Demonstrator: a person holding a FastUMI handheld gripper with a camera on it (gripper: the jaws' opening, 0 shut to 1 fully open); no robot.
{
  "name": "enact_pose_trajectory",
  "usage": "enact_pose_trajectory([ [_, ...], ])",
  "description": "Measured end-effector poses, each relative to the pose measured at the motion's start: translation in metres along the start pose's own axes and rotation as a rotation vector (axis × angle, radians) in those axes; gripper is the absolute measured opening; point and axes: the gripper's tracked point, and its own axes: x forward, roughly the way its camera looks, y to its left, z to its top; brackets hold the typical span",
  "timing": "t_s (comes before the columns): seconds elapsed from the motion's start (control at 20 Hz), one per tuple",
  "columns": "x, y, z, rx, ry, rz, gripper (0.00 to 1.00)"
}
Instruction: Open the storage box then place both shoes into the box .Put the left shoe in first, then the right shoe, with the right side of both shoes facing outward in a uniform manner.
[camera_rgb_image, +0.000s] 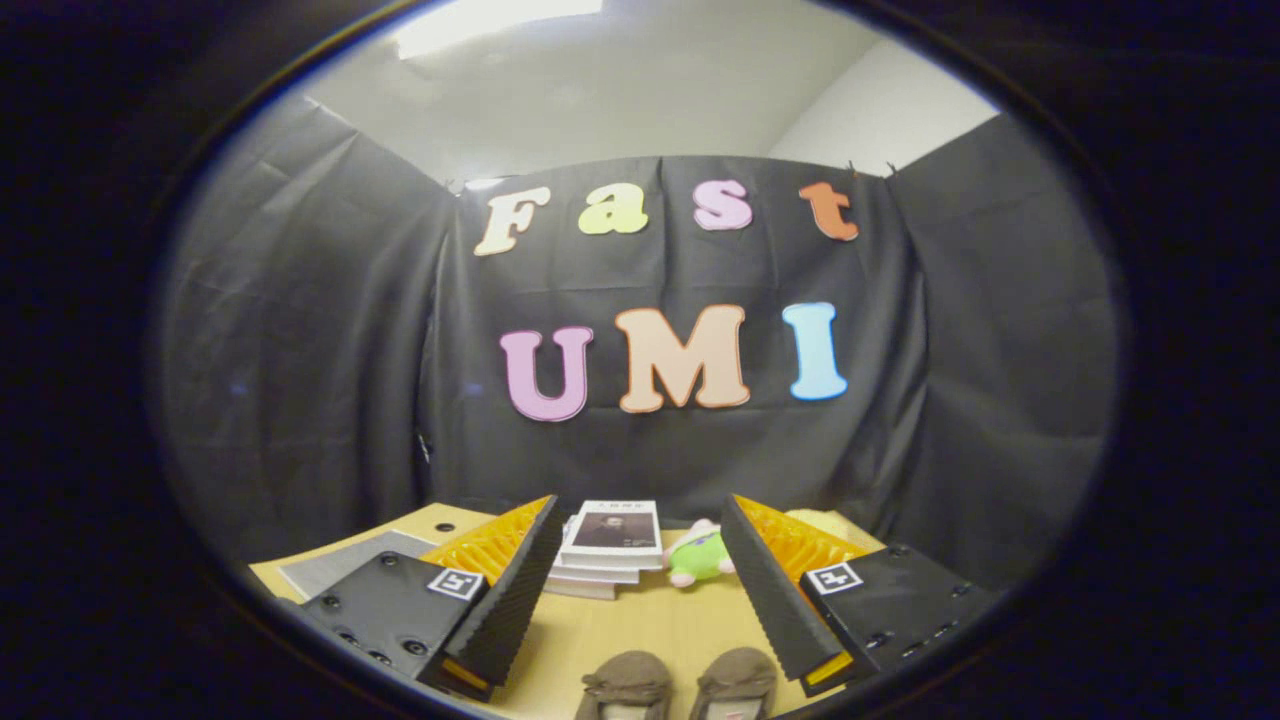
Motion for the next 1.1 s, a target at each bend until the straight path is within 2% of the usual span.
enact_pose_trajectory([
  [0.35, -0.005, 0.038, -0.074, 0.292, 0.271, 0.19, 0.99],
  [0.8, -0.026, 0.108, -0.14, 0.882, 0.647, 0.476, 0.99],
  [0.95, -0.032, 0.126, -0.166, 1.025, 0.776, 0.518, 0.98],
  [1.1, -0.04, 0.139, -0.18, 1.112, 0.86, 0.552, 0.98],
])
